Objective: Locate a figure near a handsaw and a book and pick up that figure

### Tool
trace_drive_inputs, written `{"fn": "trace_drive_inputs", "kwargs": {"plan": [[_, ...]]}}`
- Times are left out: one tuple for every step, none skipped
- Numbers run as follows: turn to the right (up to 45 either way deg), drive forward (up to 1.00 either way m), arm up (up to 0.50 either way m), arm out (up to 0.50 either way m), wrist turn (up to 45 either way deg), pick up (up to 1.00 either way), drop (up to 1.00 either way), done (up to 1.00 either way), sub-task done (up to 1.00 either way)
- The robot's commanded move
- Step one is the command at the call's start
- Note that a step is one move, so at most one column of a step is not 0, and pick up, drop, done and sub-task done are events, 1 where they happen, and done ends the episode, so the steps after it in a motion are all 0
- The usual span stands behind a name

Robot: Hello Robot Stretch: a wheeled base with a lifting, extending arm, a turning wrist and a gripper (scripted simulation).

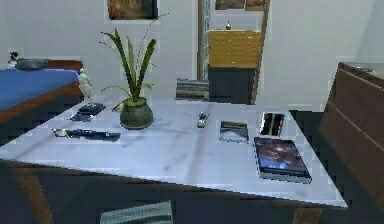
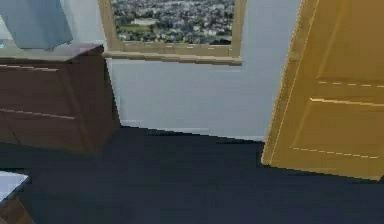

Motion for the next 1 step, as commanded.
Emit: {"fn": "trace_drive_inputs", "kwargs": {"plan": [[-45.0,0.0,0.0,0.0,0.0,0.0,0.0,0.0,0.0]]}}
